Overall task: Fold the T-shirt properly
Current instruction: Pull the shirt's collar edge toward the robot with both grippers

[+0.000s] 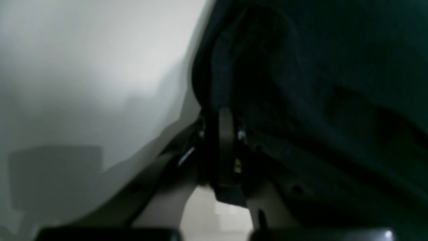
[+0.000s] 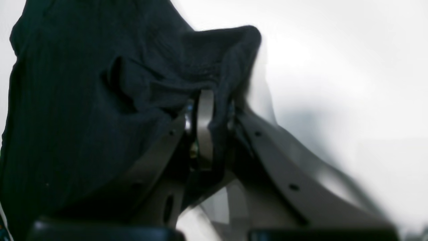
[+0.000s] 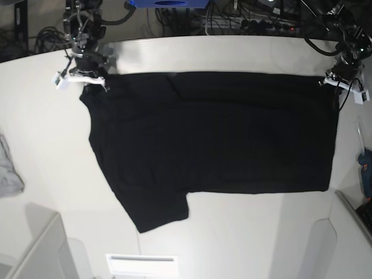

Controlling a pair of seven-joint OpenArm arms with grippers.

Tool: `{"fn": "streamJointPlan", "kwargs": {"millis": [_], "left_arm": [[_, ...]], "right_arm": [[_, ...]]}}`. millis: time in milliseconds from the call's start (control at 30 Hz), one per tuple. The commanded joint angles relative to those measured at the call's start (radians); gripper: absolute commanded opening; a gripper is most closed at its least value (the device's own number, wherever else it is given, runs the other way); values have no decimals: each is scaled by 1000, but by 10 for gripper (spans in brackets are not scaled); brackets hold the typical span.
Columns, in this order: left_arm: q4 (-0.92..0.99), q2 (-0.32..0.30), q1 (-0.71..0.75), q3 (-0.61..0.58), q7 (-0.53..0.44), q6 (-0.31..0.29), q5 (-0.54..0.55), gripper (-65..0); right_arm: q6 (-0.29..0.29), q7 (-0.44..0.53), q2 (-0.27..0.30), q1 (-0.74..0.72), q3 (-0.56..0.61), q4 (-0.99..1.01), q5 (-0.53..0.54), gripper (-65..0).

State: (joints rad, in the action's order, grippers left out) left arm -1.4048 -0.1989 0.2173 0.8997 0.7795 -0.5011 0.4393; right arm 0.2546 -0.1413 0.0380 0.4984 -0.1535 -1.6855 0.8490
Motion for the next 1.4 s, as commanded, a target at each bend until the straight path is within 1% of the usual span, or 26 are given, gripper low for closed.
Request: {"fn": "streamJointPlan", "kwargs": {"millis": [0,267,533,867,1367], "left_arm": [[-24,-18,14,8,-1,6,-6,-650],[-80,-15,104,14,-1,5,-6,-650],[-155,6,195,16,-4,5,-6,-650],[-153,6,230,17,-5,5,-6,-650],[-155,5,247,19,-7,6,-10,-650]], "right_arm": [[4,22,7,15,-7,-28,-4,-650],[4,21,7,101,-7,-103,-6,-650],[2,25,7,168,-7,-135,-9,-650],[2,27,7,236,-7,-173,-12,-650],[5,25,6,239,-7,-173,-12,-650]]}}
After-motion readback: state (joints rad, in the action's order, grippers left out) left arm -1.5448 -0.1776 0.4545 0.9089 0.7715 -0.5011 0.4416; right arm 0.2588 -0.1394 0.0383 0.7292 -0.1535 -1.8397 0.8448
